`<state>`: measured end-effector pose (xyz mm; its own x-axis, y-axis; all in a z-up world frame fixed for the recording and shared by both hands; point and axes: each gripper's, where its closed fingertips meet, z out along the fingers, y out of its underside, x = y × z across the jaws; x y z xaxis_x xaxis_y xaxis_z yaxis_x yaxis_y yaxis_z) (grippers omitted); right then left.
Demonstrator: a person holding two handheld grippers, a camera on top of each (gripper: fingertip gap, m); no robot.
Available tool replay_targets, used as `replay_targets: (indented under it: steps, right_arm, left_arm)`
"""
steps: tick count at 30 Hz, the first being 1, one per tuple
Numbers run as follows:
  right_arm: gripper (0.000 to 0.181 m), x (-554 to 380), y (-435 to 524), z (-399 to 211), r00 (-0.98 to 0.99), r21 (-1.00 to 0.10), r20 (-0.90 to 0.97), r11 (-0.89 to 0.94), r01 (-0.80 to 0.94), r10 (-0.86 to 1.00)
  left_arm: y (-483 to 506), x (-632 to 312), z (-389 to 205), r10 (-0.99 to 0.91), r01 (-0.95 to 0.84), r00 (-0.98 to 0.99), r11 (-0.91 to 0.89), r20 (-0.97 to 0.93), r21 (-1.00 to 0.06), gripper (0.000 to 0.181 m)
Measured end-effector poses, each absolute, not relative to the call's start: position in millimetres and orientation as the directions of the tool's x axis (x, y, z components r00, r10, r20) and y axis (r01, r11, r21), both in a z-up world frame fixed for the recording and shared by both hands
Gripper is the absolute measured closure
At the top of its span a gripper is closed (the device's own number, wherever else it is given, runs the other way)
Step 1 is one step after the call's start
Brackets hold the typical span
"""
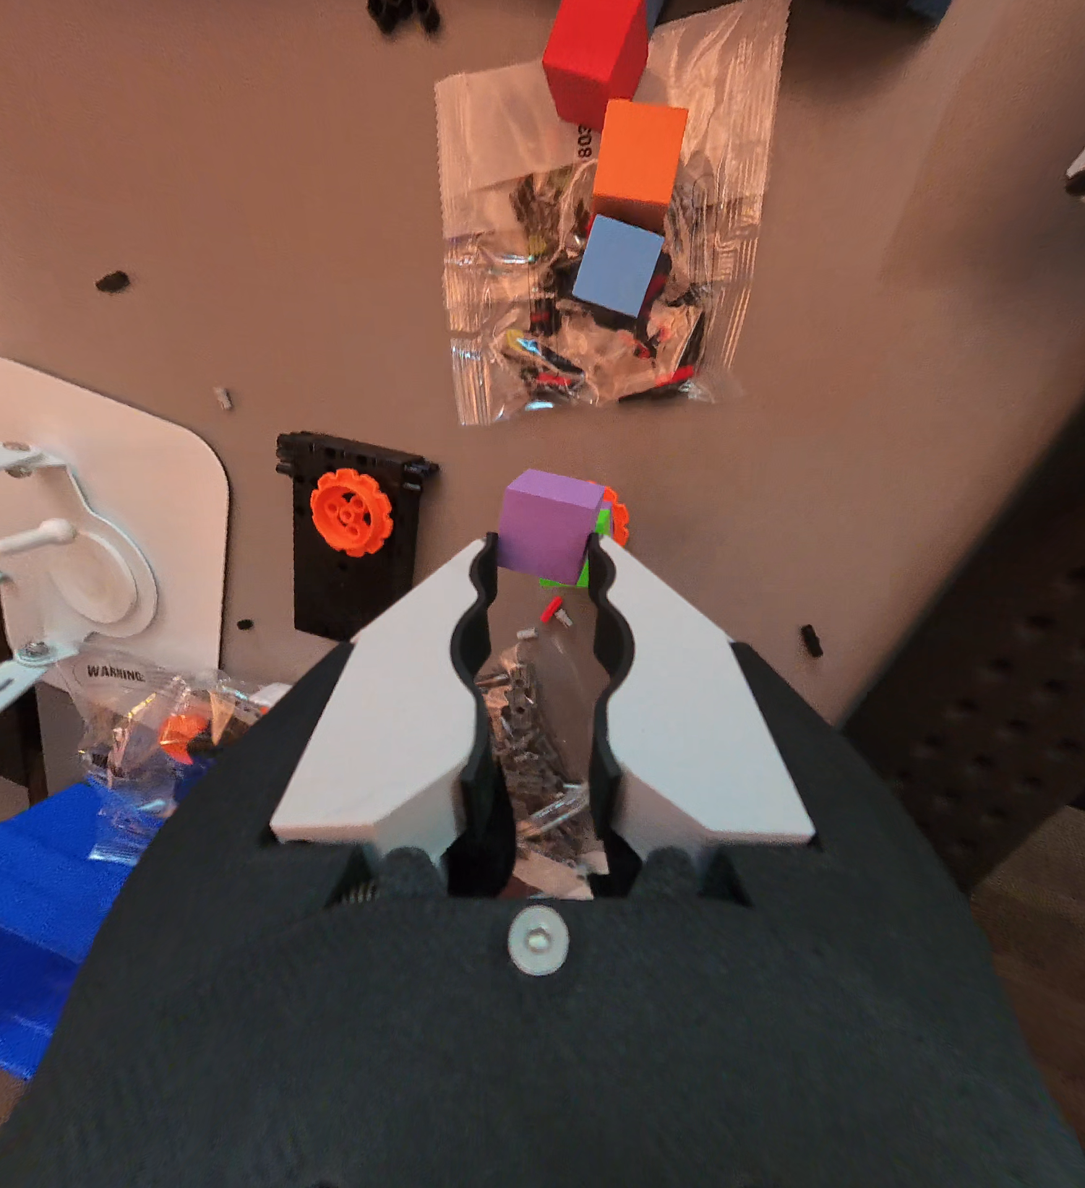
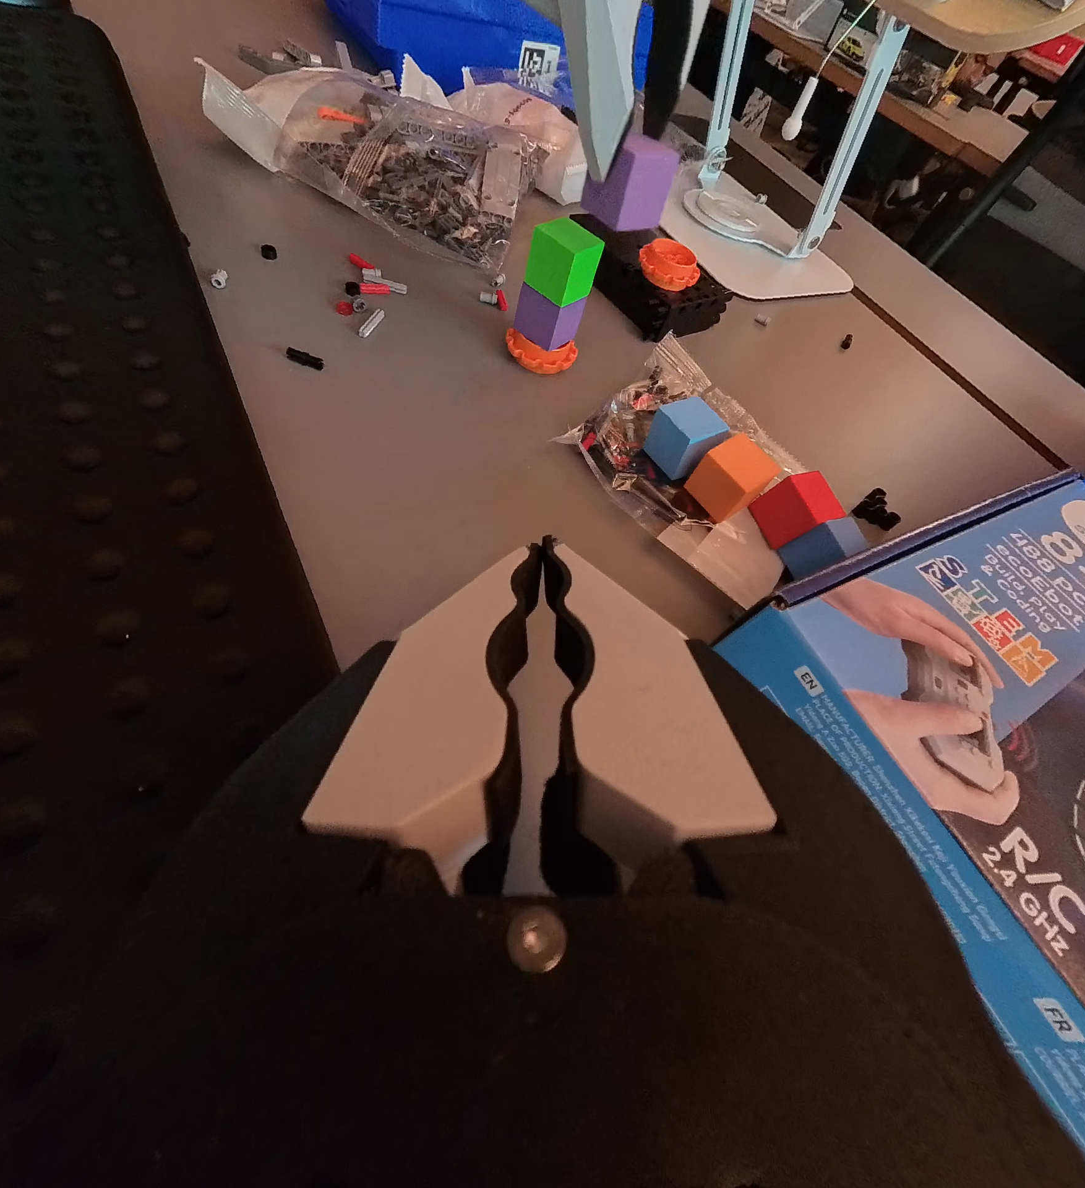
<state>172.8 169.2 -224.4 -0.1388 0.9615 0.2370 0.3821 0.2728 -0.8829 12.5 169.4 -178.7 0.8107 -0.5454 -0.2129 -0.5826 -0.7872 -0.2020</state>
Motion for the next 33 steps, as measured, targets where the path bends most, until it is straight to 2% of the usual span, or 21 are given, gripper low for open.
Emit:
replay_targets:
  steps: [11, 33]
  right_arm:
    - [0.181, 172.5, 169.6, -225.5, -0.138, -0.881, 0.239, 0.274, 0.386, 0.961]
    - [0.181, 173.2, 168.8, -223.7, -0.138, -0.884, 0.241, 0.276, 0.378, 0.961]
  left_arm:
    - [154.1, 4.9, -192.5, -0.516, -0.541, 0.837, -0.829, -0.18, -0.139, 0.155]
    - [154.7, 4.0, -194.6, -0.411, -0.434, 0.895, -0.892, -0.172, -0.129, 0.154]
